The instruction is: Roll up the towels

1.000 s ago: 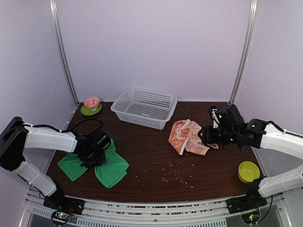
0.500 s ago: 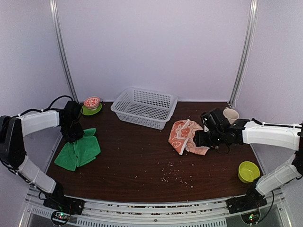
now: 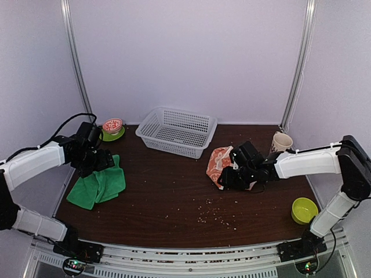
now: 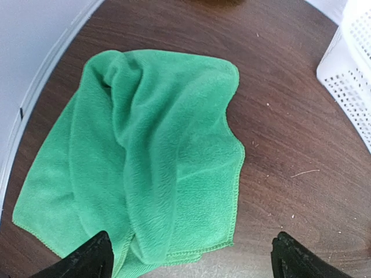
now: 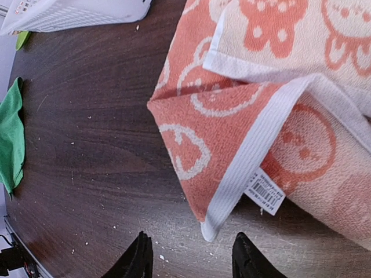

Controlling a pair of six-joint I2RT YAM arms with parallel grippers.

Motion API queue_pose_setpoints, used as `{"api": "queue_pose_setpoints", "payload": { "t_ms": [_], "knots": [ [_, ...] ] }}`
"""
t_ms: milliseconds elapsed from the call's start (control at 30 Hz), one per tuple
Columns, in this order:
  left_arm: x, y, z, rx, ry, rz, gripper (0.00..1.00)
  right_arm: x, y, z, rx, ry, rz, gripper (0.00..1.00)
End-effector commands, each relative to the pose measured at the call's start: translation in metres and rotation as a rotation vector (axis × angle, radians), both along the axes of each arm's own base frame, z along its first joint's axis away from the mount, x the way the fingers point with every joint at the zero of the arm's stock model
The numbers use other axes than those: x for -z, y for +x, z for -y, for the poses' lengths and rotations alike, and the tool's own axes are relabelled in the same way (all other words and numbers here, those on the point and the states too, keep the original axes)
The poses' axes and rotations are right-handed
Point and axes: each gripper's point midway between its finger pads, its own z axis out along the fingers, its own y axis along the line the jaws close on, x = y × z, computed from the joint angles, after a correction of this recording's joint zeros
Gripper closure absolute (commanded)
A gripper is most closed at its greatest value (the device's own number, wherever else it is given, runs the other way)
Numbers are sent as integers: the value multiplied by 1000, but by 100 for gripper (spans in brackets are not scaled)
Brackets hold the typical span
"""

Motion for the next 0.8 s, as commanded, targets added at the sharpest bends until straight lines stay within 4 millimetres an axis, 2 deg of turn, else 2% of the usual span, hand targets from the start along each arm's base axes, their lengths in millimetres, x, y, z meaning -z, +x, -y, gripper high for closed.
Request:
{"api": "queue_pose_setpoints", "payload": {
  "t_ms": [0, 167, 267, 367, 433, 467, 533, 567, 600, 667, 700, 733, 767],
  "knots": [
    [-3, -16, -13, -28, 30, 14, 3, 6, 4, -15, 45, 63, -38, 52],
    [-12, -23, -19, -30, 41, 37, 4, 24, 9, -22, 62, 61, -77, 60],
    [-16, -28, -22, -35, 50, 47, 5, 21, 14, -24, 78, 75, -61, 77],
    [-20, -32, -25, -41, 50, 60, 6, 0, 21, -21, 74, 58, 7, 100],
    [-24, -34, -26, -49, 45, 75, 7, -39, 28, -15, 50, 19, 97, 100],
    [-28, -35, -27, -54, 42, 90, 7, -69, 29, -15, 23, 2, 166, 100],
    [-42, -37, -30, -64, 33, 133, 8, -155, 25, -17, -60, -17, 334, 100],
    [-53, -37, -31, -66, 28, 163, 8, -237, 19, -23, -109, 27, 476, 100],
    [-71, -38, -33, -70, 17, 218, 8, -306, 4, -22, -152, 52, 595, 100],
    [-99, -39, -36, -75, 4, 307, 8, -429, -38, -9, -220, 88, 812, 100],
    [-112, -40, -37, -74, -2, 353, 8, -470, -58, 1, -235, 108, 875, 100],
    [-126, -41, -39, -78, -7, 402, 8, -503, -71, 12, -231, 144, 916, 100],
    [-137, -42, -40, -77, -14, 442, 8, -515, -78, 17, -236, 164, 920, 100]
  ]
}}
